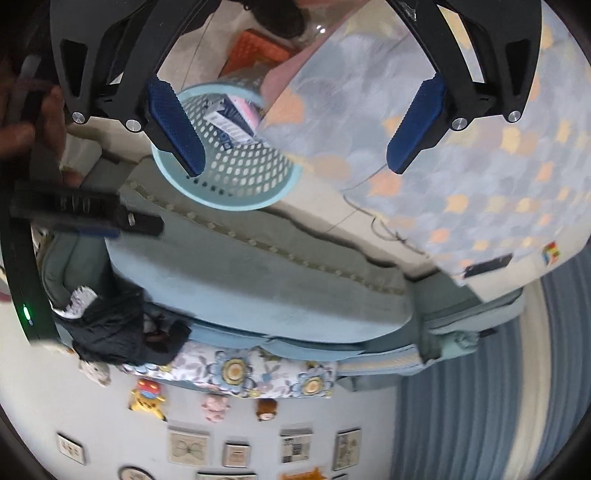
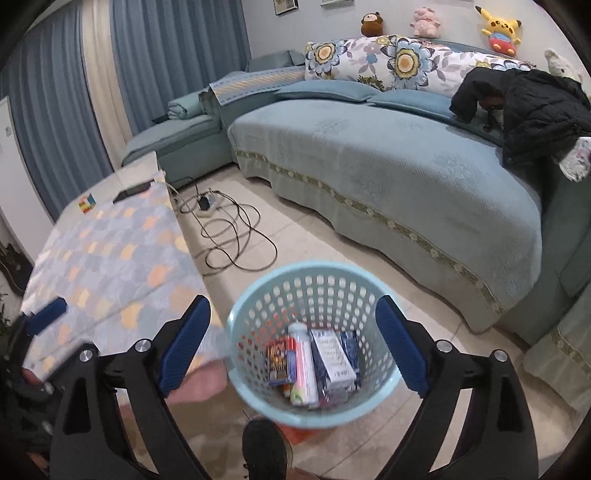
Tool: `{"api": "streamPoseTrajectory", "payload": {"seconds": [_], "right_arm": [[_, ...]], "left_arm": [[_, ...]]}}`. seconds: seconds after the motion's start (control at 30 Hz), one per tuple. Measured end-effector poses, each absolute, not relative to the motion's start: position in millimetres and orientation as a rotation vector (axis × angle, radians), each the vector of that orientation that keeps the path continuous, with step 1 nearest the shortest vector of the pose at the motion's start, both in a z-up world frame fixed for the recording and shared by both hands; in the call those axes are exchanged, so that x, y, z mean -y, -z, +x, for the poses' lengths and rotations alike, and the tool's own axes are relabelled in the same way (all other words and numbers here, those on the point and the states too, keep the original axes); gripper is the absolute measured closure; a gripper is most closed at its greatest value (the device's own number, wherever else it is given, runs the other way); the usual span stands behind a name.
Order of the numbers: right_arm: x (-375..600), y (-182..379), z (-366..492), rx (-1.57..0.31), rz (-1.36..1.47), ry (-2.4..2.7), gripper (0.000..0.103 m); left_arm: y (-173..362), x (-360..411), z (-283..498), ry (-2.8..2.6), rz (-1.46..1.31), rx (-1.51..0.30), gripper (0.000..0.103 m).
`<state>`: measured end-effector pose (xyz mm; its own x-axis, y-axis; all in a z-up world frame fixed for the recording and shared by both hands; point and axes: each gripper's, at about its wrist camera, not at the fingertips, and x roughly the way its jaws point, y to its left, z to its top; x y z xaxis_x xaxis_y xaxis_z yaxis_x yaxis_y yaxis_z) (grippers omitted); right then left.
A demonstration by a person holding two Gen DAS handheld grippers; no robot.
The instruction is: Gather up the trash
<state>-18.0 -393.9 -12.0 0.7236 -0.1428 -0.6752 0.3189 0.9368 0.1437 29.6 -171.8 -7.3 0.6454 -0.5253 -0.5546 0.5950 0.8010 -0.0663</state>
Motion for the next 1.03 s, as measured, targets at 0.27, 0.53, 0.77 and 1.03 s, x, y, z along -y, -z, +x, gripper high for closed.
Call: {"api": "streamPoseTrajectory", "payload": {"seconds": [0.27,0.53,0.77,1.03], "right_arm": [[368.7,23.9,-35.4,-0.688,0.284,0.292,0.014],[361.2,28.3,-29.8,-0.703,0.246,0.317,0.013],[363.6,29.8,-29.9,-0.701,0.257,0.332,0.013],[364.7,31.4,-30.1,-0.71,0.259,0.339,0.013]], "left_arm": [[9.3,150.1,29.5,0.608,0.094,-0.613,0.008],[3.8,146.1,17.3,0.561,0.099,-0.58,0.008],[-1.6,146.5,13.8,0.55,0.118,-0.567,0.008],[0.1,143.1,16.7,0.535,0.114,-0.578,0.008]]}}
